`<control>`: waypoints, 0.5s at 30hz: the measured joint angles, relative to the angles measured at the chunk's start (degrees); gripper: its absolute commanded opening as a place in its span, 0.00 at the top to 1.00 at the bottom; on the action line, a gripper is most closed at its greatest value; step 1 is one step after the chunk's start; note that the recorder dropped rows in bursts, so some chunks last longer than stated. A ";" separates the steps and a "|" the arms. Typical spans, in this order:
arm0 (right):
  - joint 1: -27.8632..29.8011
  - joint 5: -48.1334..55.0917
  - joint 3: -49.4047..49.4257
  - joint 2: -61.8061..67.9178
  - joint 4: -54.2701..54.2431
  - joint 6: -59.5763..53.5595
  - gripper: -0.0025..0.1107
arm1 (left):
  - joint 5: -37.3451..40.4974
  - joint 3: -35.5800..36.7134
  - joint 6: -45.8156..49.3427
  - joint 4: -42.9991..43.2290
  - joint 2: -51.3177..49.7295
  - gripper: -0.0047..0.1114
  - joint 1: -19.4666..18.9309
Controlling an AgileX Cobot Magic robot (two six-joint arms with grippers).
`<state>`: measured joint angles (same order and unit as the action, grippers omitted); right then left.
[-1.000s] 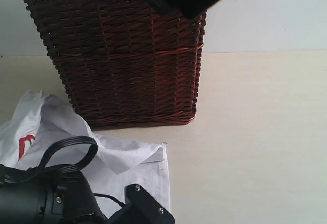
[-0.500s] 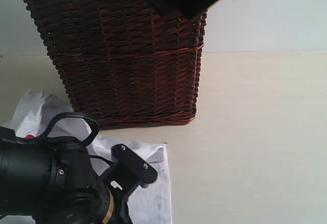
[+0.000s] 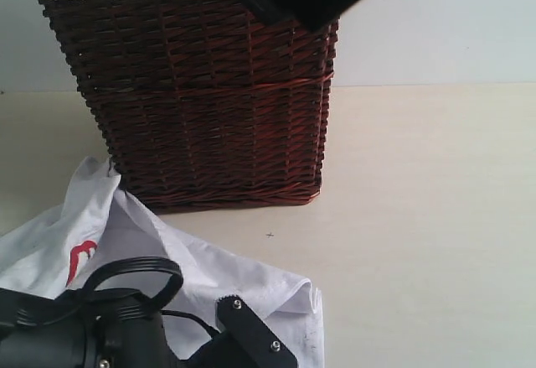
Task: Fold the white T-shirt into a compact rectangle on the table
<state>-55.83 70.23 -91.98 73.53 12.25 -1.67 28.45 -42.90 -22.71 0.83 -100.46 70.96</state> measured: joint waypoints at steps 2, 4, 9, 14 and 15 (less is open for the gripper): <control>0.00 0.00 0.00 0.00 0.00 0.00 0.65 | -1.33 0.46 -2.25 1.77 1.48 0.96 -0.30; 0.00 0.00 0.00 0.00 0.00 0.00 0.65 | -3.50 0.70 -4.84 5.42 3.77 0.95 -1.29; 0.00 0.00 0.00 0.00 0.00 -0.10 0.65 | -6.64 0.70 -13.79 18.16 7.27 0.80 -8.17; 0.00 0.00 0.00 0.00 0.00 -0.24 0.65 | -7.62 0.70 -14.96 20.98 4.41 0.60 -13.89; 0.00 0.00 0.00 0.00 0.00 -0.24 0.65 | -8.17 0.70 -14.96 20.98 3.90 0.55 -14.04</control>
<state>-55.83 70.23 -91.98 73.53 12.25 -1.91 20.29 -42.20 -37.66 21.81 -96.57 56.92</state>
